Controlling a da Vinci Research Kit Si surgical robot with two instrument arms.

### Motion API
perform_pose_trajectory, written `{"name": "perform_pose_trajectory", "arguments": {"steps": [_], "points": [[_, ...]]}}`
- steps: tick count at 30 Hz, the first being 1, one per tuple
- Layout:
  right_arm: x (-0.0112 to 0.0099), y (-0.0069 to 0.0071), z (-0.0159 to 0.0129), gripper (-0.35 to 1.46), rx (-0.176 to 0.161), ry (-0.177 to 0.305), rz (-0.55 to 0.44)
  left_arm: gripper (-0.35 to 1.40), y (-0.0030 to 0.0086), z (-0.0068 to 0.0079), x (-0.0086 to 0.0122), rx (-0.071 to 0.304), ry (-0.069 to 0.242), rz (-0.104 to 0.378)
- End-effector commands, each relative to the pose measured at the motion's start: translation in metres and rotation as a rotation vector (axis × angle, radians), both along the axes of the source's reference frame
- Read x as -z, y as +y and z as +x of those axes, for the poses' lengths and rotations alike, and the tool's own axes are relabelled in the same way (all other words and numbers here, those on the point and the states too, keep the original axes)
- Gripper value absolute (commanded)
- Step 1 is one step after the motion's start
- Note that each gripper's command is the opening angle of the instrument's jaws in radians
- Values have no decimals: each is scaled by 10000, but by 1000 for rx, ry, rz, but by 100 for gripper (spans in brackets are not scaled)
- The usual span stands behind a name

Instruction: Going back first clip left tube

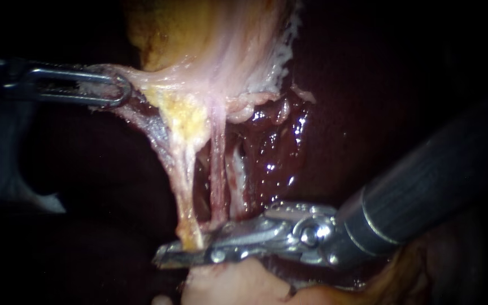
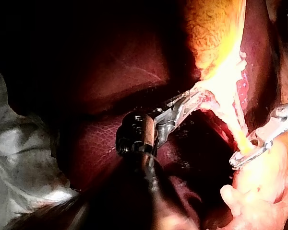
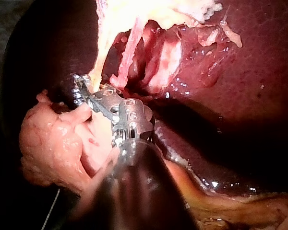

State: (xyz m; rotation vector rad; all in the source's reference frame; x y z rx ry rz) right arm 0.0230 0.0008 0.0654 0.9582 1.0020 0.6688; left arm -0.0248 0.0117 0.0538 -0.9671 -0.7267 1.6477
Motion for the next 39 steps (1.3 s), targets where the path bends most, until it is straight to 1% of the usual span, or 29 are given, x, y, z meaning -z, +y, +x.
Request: {"name": "perform_pose_trajectory", "arguments": {"steps": [1, 3, 6, 7, 9, 11, 14, 15, 18, 19, 22, 24, 28, 33, 37, 39], "points": [[-1, 0, 0, -35, 6, 4, -6, -35, 0, 0, 0, 0, 0, 0], [-2, -2, 0, -33, 19, 27, -42, -35, 0, 0, 0, 0, 0, 0], [-5, -5, 3, 13, 19, 56, -80, -35, 0, 0, 0, 0, 0, 0], [-6, -6, 5, 24, 19, 64, -84, -35, 0, 0, 0, 0, 0, 0], [-7, -6, 9, 36, 6, 77, -103, -35, -1, 0, 0, 0, 0, 0], [-8, -5, 12, 42, -7, 78, -138, -35, -1, 0, 0, 0, 0, 0], [-12, -3, 13, 45, -19, 80, -204, -35, -1, 0, 0, 0, 0, 0], [-15, -2, 12, 46, -30, 78, -233, -35, -1, 0, 0, 0, 0, 0], [-22, 4, 9, 48, -36, 62, -302, -35, -1, 0, 1, -2, -2, 1], [-25, 7, 6, 49, -38, 60, -340, -35, -2, 0, 1, -2, -2, 1], [-31, 13, -4, 49, -29, 59, -427, -35, -2, 1, 1, -2, -2, 1], [-31, 15, -12, 49, -21, 63, -465, -35, -2, 1, 1, -3, -3, 1], [-23, 19, -37, 49, 7, 92, -545, -35, -2, 2, 1, -3, -3, 1], [-10, 26, -75, 49, 21, 106, -632, -35, -2, 3, 1, -4, -3, 1], [3, 36, -108, 50, 27, 109, -681, -35, -3, 4, 1, -4, -3, 1], [11, 43, -125, 50, 28, 109, -695, -35, -3, 4, 1, -5, -4, 1]]}}
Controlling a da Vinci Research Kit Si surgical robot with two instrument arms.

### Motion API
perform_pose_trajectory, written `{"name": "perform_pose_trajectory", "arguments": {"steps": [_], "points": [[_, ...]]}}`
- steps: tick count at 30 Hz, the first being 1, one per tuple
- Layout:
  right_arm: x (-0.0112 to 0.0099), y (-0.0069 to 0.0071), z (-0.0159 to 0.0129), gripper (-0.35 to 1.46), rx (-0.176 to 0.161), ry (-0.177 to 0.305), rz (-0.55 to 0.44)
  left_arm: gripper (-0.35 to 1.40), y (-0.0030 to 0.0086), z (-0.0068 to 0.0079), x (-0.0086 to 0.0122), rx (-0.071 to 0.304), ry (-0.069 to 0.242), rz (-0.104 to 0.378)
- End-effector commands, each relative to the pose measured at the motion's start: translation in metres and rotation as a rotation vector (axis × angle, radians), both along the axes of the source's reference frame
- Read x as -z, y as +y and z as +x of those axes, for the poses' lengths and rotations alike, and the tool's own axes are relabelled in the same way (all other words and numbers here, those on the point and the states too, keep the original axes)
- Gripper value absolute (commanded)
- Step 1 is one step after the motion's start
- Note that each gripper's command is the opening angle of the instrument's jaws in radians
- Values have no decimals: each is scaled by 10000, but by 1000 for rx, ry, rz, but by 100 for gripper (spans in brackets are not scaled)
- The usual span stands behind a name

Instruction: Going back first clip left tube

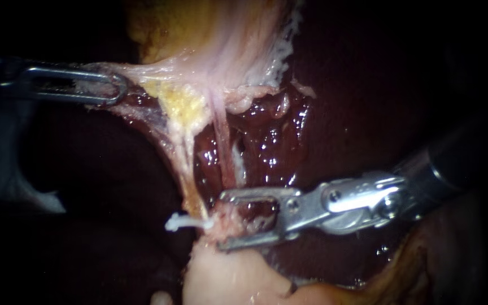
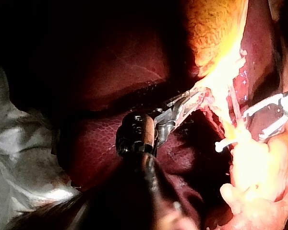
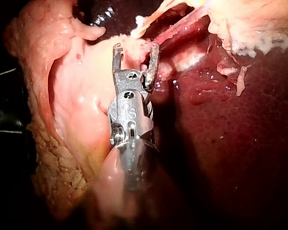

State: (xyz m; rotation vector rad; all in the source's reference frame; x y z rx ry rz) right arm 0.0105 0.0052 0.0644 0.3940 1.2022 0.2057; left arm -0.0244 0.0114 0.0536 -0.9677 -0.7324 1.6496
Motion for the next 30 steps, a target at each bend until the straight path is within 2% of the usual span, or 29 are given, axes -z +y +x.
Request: {"name": "perform_pose_trajectory", "arguments": {"steps": [1, 8, 16, 22, 30], "points": [[4, 4, -7, 50, 0, 0, -6, -35, 0, 0, 0, 0, -1, 0], [26, 28, -51, 50, 4, -2, -54, -35, 0, 0, 0, 0, -1, 0], [32, 40, -68, 50, 8, -2, -75, -35, -1, -3, -1, 2, 1, -2], [31, 44, -72, 50, 9, -1, -79, -35, -8, -18, -9, 1, 0, -4], [30, 46, -76, 50, 10, -1, -79, -35, -17, -49, -25, -7, 9, -5]]}}
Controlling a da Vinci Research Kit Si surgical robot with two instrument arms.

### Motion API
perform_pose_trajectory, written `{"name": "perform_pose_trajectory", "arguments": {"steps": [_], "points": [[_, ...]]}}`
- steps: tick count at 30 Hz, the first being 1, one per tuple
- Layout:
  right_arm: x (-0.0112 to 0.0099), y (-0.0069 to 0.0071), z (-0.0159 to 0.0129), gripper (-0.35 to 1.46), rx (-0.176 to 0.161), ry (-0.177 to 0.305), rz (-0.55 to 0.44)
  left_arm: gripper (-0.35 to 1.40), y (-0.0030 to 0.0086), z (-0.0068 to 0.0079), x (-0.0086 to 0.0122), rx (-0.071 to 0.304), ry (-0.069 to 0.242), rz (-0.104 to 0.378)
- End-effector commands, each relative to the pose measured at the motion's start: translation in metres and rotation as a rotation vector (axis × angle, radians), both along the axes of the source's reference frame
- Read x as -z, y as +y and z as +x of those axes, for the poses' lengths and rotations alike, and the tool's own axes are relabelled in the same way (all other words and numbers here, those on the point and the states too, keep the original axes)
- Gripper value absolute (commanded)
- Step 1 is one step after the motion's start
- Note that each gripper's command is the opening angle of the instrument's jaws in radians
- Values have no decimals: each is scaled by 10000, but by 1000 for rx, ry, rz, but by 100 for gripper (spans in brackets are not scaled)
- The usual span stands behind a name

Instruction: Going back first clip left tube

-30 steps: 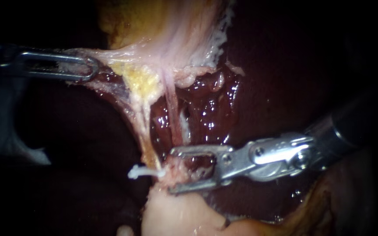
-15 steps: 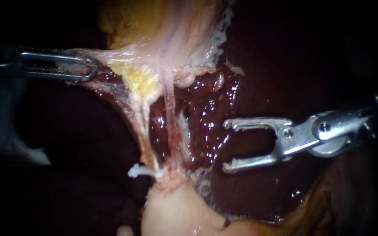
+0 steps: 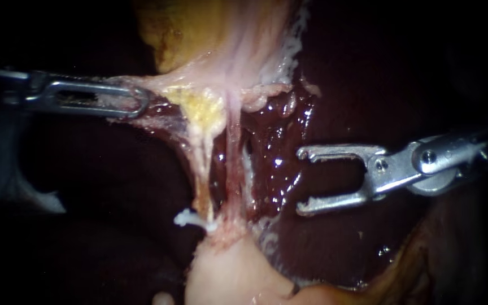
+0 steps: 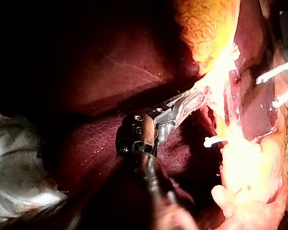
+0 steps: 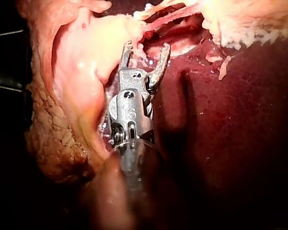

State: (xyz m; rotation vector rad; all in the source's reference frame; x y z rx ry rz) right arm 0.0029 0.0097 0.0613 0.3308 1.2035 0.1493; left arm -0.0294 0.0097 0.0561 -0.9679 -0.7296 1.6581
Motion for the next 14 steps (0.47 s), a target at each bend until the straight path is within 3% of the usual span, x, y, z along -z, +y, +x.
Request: {"name": "perform_pose_trajectory", "arguments": {"steps": [1, 6, 14], "points": [[0, 0, 0, 50, 0, 0, 0, -35, -2, -4, -3, -1, 5, 6], [0, 0, -1, 50, 0, 0, 0, -35, -6, -14, -11, -5, 2, 3], [1, 0, 0, 50, 0, 0, 1, -35, -4, -10, -9, -8, 0, 5]]}}
